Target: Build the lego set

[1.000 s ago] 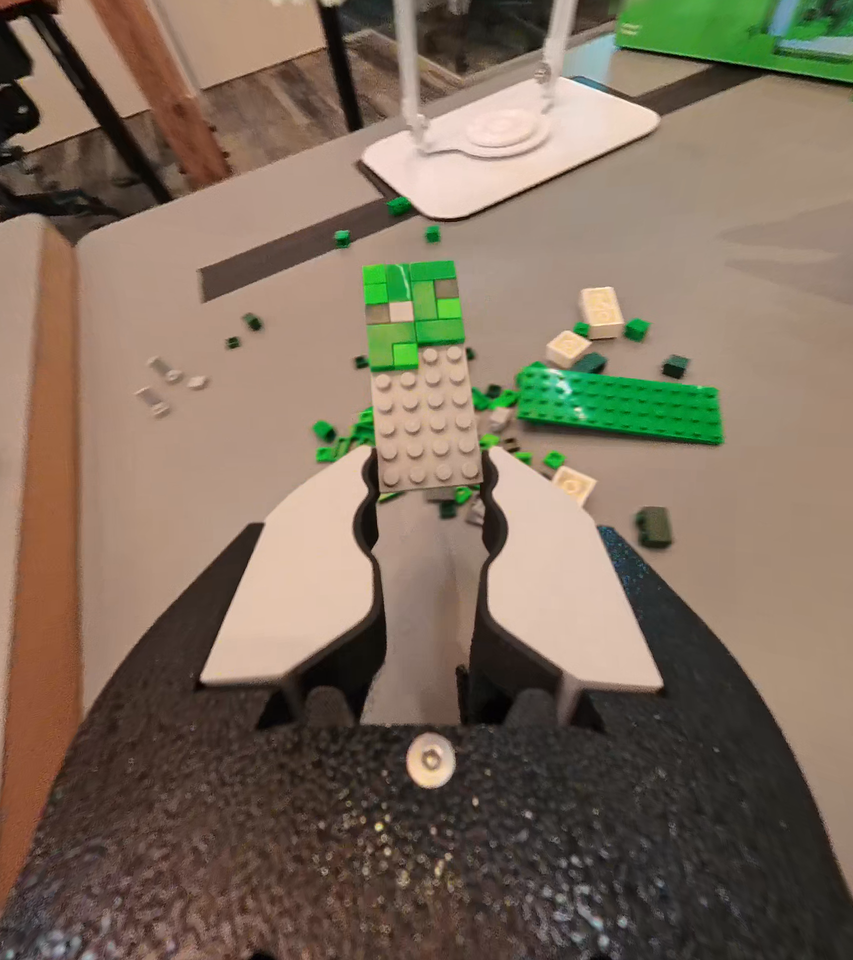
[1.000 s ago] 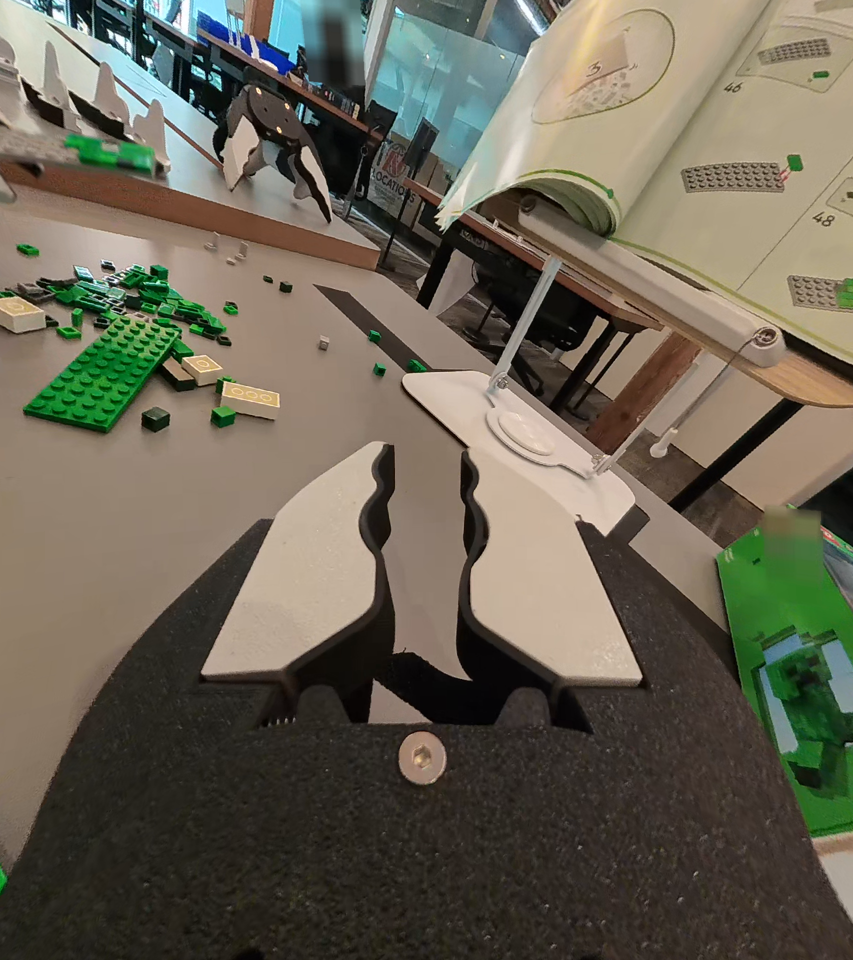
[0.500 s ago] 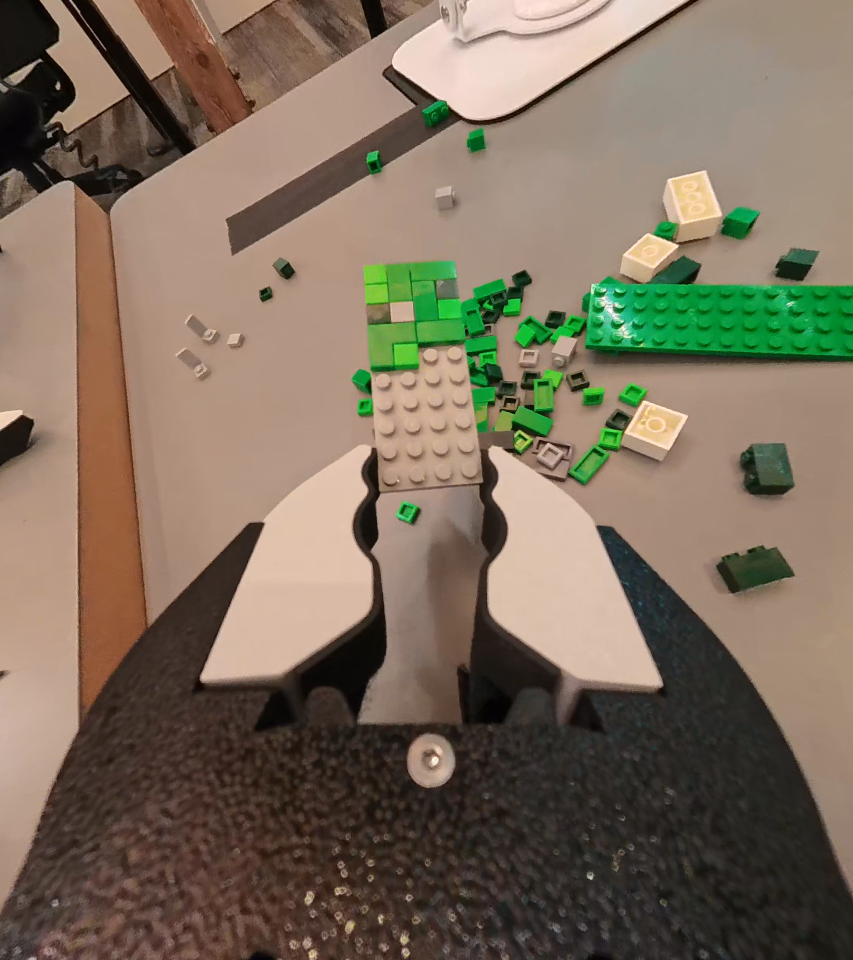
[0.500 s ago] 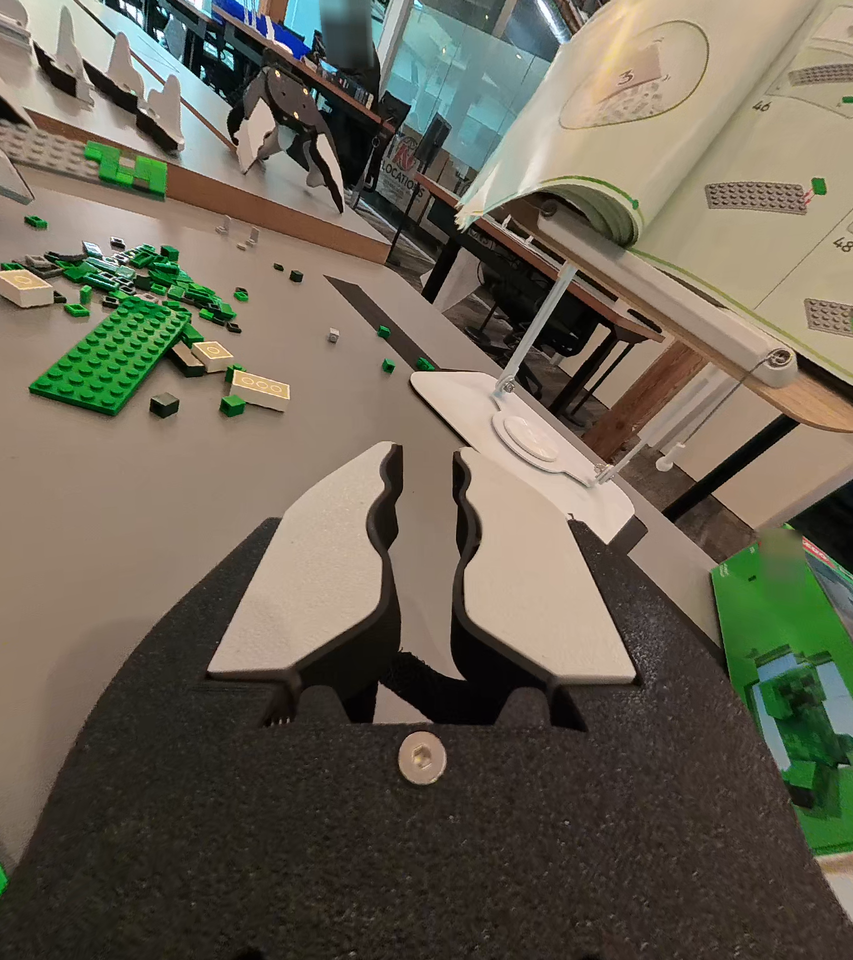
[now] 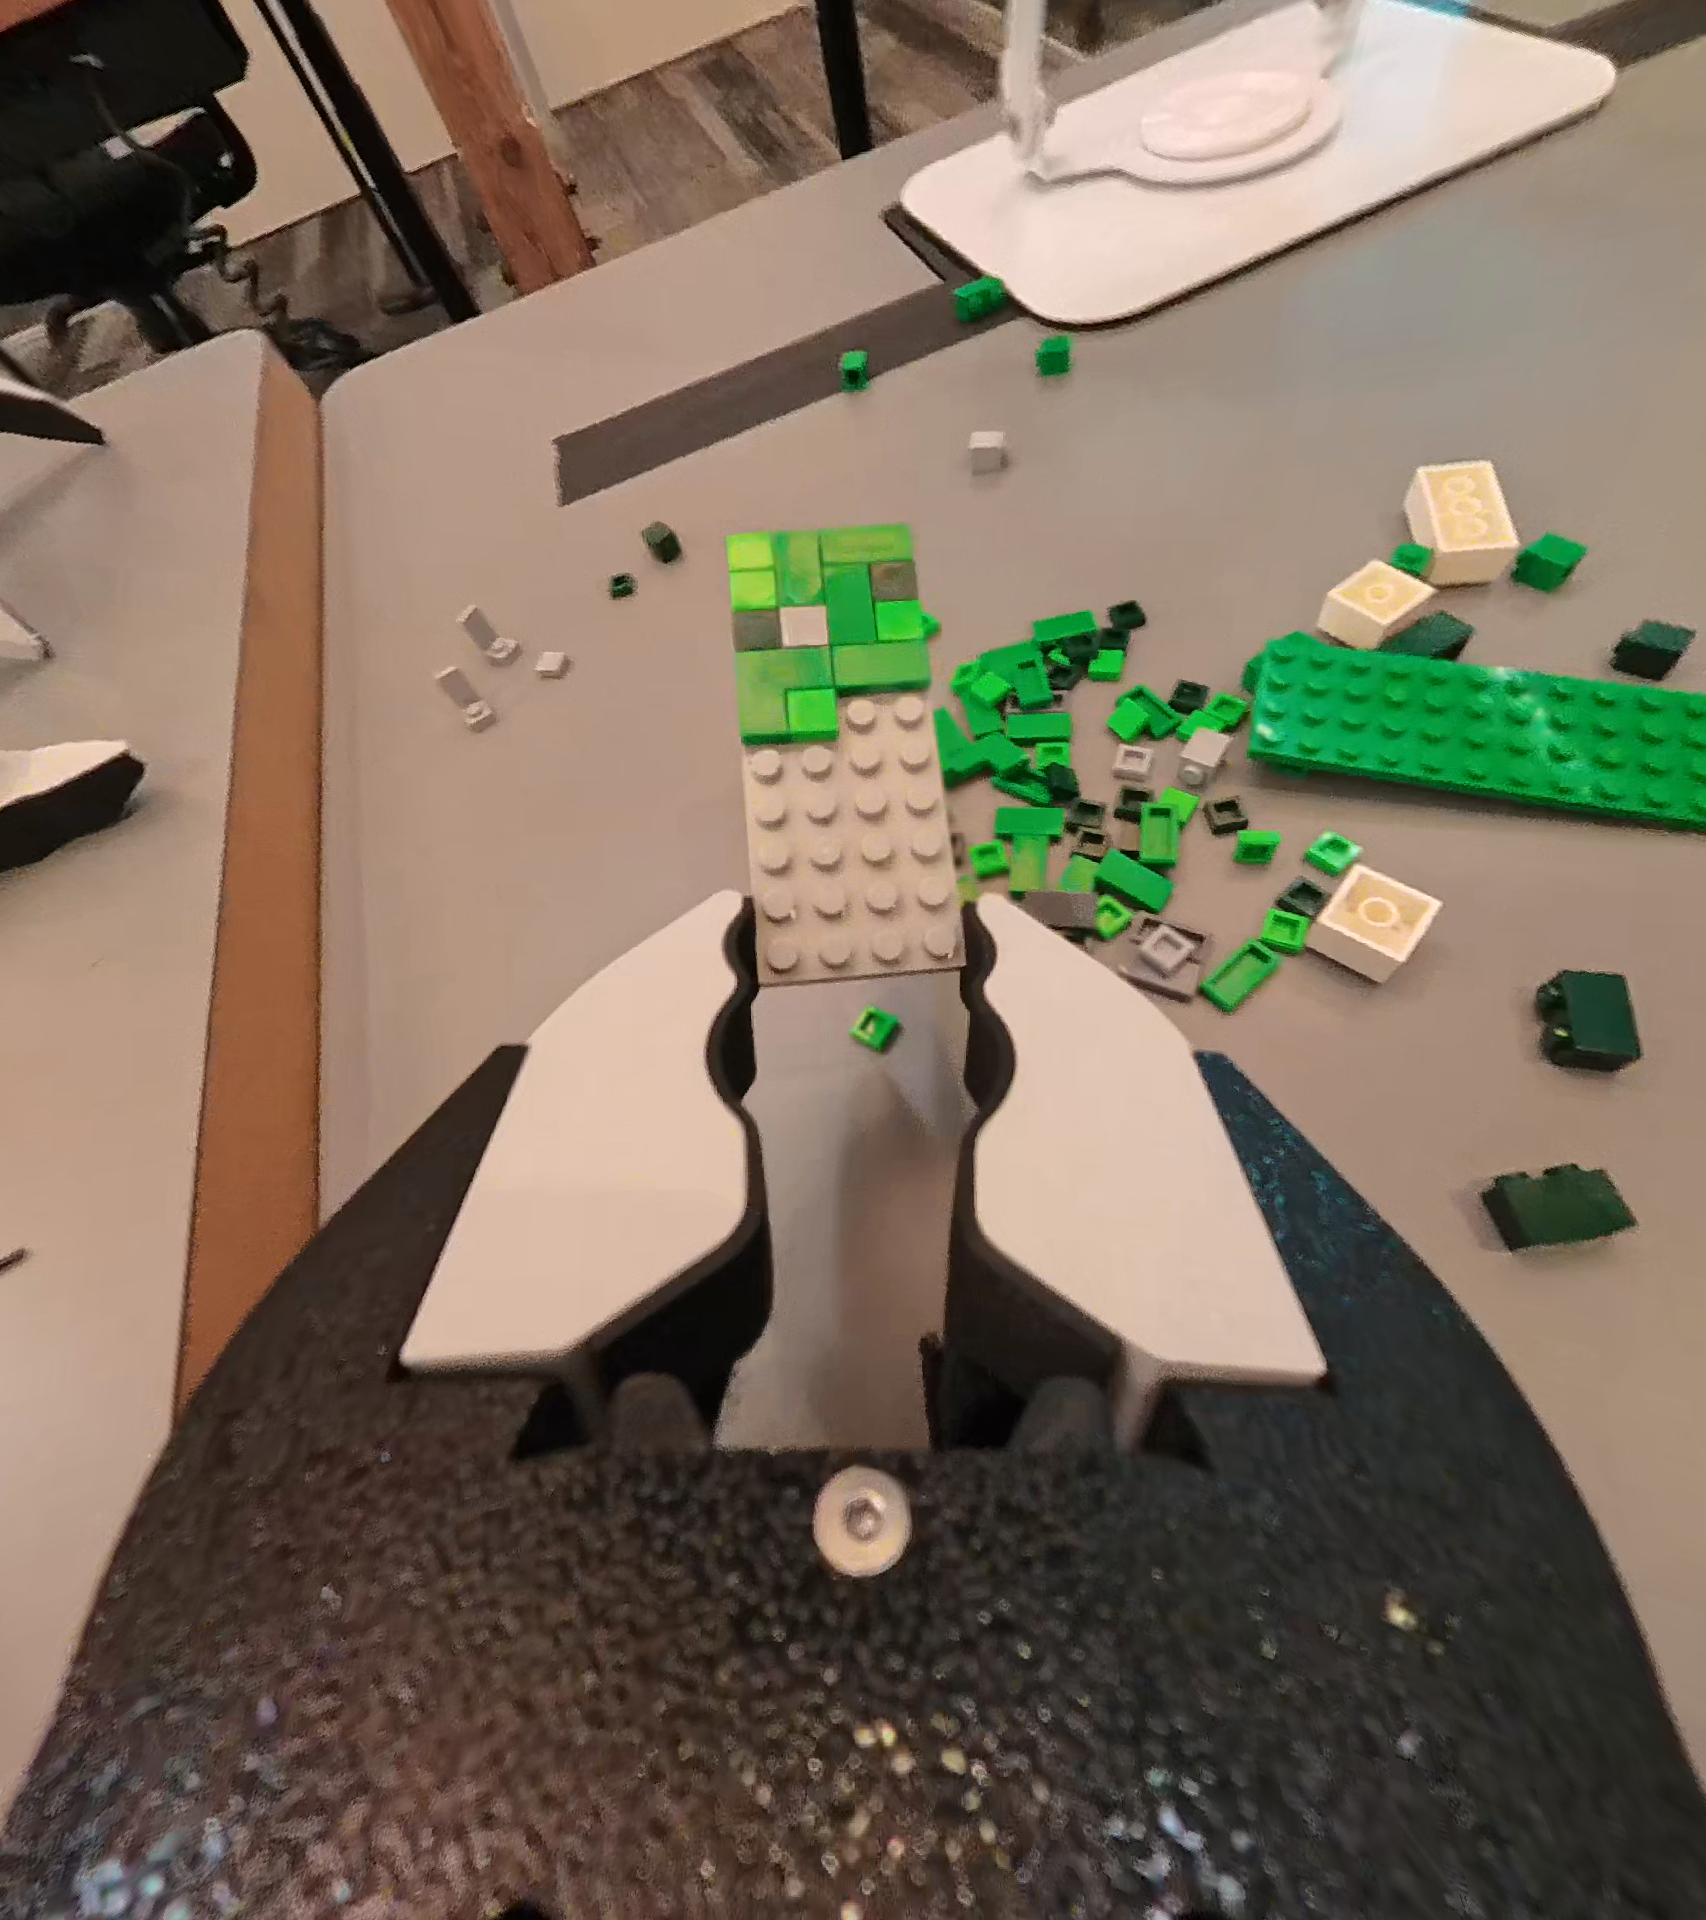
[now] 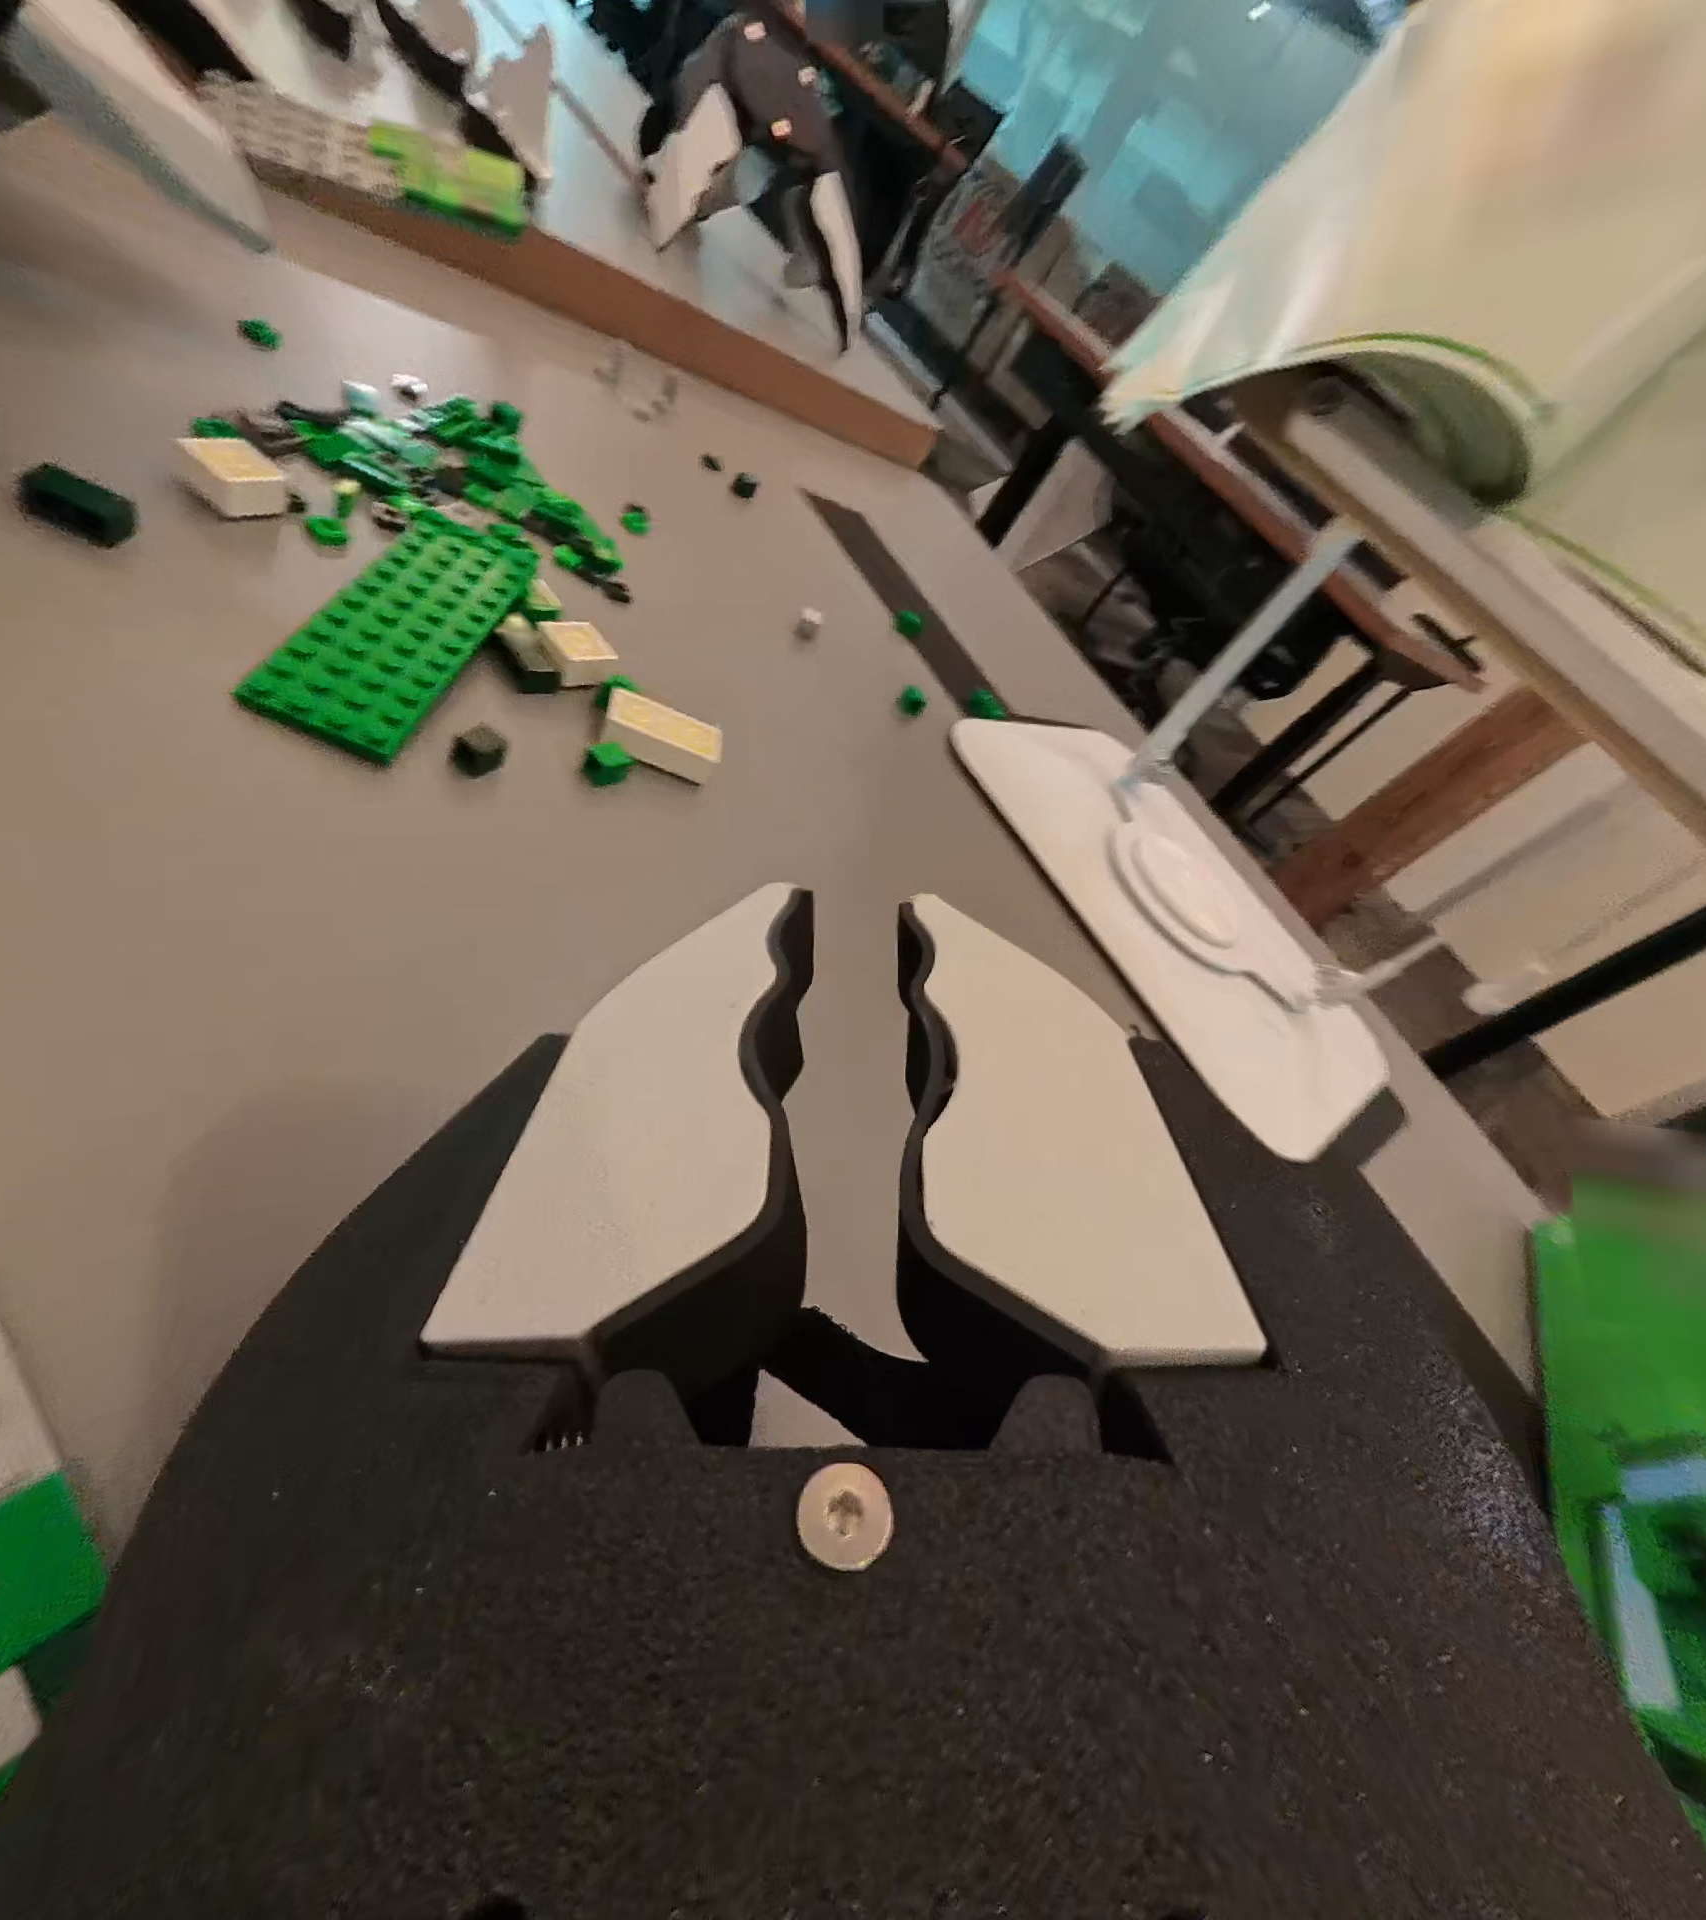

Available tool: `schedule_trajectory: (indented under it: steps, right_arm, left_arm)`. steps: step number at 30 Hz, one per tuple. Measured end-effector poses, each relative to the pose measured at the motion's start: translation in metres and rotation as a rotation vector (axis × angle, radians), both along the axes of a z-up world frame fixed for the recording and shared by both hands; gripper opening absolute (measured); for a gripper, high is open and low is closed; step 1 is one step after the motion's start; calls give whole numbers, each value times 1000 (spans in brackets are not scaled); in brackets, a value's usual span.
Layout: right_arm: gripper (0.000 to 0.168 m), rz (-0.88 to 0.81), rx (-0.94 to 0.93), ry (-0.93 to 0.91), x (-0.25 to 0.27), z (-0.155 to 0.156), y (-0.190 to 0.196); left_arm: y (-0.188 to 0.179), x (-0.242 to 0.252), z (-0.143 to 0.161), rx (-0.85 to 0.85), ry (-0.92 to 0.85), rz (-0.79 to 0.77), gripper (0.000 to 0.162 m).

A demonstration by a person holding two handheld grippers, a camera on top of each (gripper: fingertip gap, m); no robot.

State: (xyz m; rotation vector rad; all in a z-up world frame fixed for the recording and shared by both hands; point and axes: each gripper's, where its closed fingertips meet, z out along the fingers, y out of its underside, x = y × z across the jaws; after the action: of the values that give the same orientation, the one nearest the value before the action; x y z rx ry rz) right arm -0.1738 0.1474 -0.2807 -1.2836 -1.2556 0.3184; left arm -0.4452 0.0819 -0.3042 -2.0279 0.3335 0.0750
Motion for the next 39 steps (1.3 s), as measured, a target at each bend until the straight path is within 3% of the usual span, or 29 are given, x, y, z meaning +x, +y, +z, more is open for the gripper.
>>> schedule_trajectory:
  steps: [7, 11, 15, 19, 21, 27, 33, 39]
  right_arm:
    - [15, 305, -211, -140, -77, 1, -28]
    - [16, 449, -269, -291, -133, 7, -24]
    - [8, 517, -361, -467, -182, -6, -8]
    - [3, 416, -663, -581, -219, -26, 7]
    - [7, 449, -806, -624, -234, -29, 1]
    - [9, 610, -432, -905, -241, -46, 10]
    - [8, 876, -342, -1074, -226, -51, -27]
    - [8, 874, -268, -1067, -238, -55, -35]
  left_arm:
    - [0, -24, -2, 34, -57, 90, 37]
    - [-1, -29, 2, 45, -34, 109, 37]
    - [-2, -34, 6, 63, -23, 133, 37]
    - [-3, -39, 9, 83, -32, 153, 37]
    - [-3, -40, 10, 90, -40, 158, 37]
    - [-3, -40, 10, 89, -41, 156, 37]
    - [-2, -37, 13, 107, -18, 152, 37]
    - [-1, -36, 12, 96, 1, 149, 37]
